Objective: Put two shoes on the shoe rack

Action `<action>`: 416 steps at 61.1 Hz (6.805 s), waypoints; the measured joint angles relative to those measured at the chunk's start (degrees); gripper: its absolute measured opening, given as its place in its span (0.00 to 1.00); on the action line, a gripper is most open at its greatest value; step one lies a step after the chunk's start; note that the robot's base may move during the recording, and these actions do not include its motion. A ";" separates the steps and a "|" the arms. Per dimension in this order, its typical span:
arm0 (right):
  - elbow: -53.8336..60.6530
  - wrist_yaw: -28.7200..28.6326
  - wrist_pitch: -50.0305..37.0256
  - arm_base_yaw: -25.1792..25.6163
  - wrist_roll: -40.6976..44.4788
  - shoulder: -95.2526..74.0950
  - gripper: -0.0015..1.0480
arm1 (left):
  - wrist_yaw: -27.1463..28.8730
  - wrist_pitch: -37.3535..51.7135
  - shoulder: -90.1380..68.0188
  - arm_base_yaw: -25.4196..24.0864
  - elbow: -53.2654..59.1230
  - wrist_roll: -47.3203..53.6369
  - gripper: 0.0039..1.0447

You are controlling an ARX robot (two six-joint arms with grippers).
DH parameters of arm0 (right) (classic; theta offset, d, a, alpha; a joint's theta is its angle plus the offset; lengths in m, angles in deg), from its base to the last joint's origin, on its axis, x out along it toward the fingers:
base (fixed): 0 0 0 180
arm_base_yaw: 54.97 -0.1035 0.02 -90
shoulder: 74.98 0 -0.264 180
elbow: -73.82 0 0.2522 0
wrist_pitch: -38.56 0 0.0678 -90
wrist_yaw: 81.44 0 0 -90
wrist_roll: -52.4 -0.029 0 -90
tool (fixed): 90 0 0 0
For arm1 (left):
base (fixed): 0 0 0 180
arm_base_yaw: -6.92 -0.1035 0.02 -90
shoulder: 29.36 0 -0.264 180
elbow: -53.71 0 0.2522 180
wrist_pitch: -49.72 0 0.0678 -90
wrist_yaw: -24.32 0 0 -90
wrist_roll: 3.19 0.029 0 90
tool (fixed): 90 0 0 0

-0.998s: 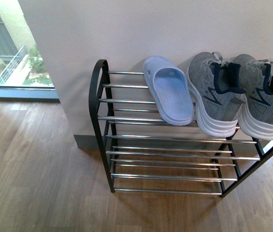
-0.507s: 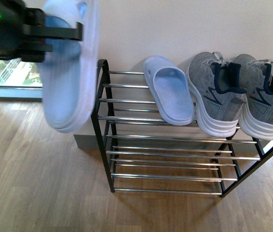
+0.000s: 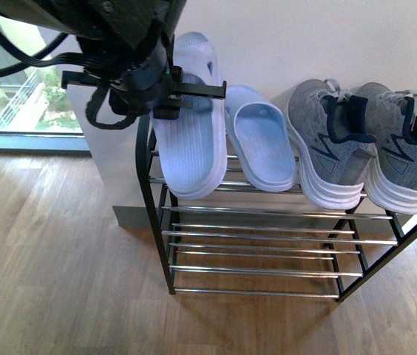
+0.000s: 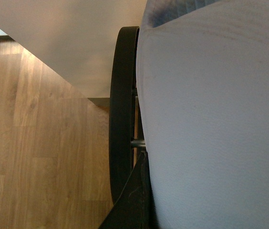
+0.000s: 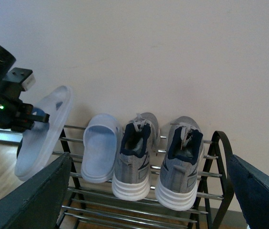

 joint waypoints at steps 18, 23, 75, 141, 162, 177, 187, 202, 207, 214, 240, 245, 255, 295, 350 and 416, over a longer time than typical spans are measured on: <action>0.00 -0.02 0.00 0.00 -0.02 0.00 0.91 | 5.75 -6.16 -9.16 0.15 -11.85 -0.33 0.02; 0.00 0.00 0.00 0.00 0.00 0.00 0.91 | 7.17 -7.78 -10.51 0.22 -13.84 -0.13 0.02; 0.00 0.00 0.00 0.00 0.00 0.00 0.91 | 6.93 -11.91 -17.40 0.63 -20.87 -1.92 0.56; 0.00 0.00 0.00 0.00 -0.02 0.00 0.91 | 13.00 7.56 18.88 -0.68 14.36 -4.96 0.91; 0.00 0.00 0.00 0.00 0.00 0.00 0.91 | 15.32 9.70 46.45 -4.13 37.68 -5.14 0.91; 0.00 0.00 0.00 0.00 0.00 0.00 0.91 | 16.52 -0.11 71.67 -7.82 50.95 -7.04 0.91; 0.00 0.00 0.00 0.00 0.00 0.00 0.91 | 14.58 -2.99 82.36 -13.79 55.32 -7.45 0.91; 0.00 0.00 0.00 0.00 0.00 0.00 0.91 | 1.55 6.71 88.06 -19.87 60.78 -2.86 0.83; 0.00 0.00 0.00 0.00 -0.02 0.00 0.91 | -13.09 20.37 91.01 -24.83 67.19 5.81 0.69; 0.00 0.00 0.00 0.00 0.00 0.00 0.91 | -18.27 25.00 93.85 -26.34 70.16 11.41 0.52; 0.00 -0.02 0.00 0.00 -0.02 0.00 0.91 | -18.91 21.62 103.82 -26.51 76.83 15.15 0.01; 0.00 -0.02 0.00 0.00 0.00 0.00 0.91 | -18.93 20.50 105.70 -26.51 77.59 15.17 0.01; 0.00 -0.02 0.00 0.00 0.00 0.00 0.91 | -18.97 17.46 109.92 -26.51 78.62 15.19 0.01; 0.00 -0.02 0.00 0.00 0.00 0.00 0.91 | -19.04 2.71 126.36 -26.56 80.32 15.21 0.01; 0.00 -0.11 0.00 0.00 0.00 0.00 0.91 | -19.02 2.29 126.60 -26.60 80.32 15.21 0.92; 0.00 -0.11 0.00 0.00 0.00 0.00 0.91 | -19.06 2.29 126.60 -26.60 80.32 15.37 0.91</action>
